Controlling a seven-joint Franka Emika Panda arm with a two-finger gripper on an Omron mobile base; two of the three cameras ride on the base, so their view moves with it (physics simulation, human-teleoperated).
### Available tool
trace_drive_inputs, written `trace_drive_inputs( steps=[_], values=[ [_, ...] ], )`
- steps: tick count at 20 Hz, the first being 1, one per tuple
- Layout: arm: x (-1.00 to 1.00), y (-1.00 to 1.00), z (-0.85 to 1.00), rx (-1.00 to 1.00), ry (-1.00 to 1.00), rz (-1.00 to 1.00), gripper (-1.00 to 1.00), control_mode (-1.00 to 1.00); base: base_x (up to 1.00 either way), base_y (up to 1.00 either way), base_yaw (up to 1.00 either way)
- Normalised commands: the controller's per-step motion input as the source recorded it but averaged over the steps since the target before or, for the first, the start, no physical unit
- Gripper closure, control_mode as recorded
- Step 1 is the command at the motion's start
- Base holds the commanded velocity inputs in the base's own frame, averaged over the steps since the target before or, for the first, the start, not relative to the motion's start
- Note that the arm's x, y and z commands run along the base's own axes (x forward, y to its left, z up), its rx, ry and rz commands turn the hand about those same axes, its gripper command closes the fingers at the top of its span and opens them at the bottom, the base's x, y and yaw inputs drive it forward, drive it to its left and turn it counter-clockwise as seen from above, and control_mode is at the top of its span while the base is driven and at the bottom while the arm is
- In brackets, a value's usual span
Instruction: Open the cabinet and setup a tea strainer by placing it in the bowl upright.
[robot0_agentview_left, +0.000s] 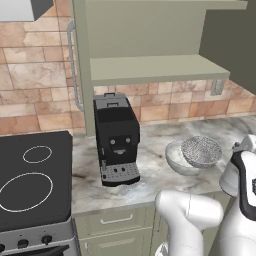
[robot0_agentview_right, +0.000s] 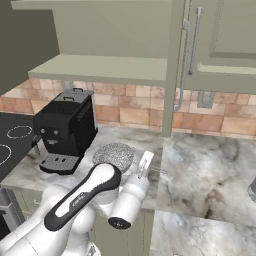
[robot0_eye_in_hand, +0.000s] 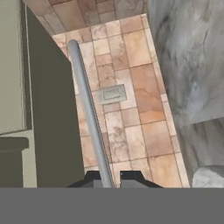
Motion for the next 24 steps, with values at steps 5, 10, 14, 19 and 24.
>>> trace_drive_inputs(
  steps=[5,10,14,19,24],
  values=[
    [0.0,0.2,0.0,0.0,0.0,0.0,1.0,-1.0,0.0,0.0,0.0],
    [0.07,0.05,-0.03,0.0,0.02,0.0,1.0,-1.0,0.0,0.0,0.0],
    [0.21,0.03,-0.03,0.0,0.09,0.0,1.0,-1.0,0.0,0.0,0.0],
    [0.28,0.0,-0.02,0.0,0.06,0.0,1.0,-1.0,0.0,0.0,0.0],
    [0.22,0.0,-0.05,0.0,0.0,0.0,1.0,-1.0,0.0,0.0,0.0]
  ],
)
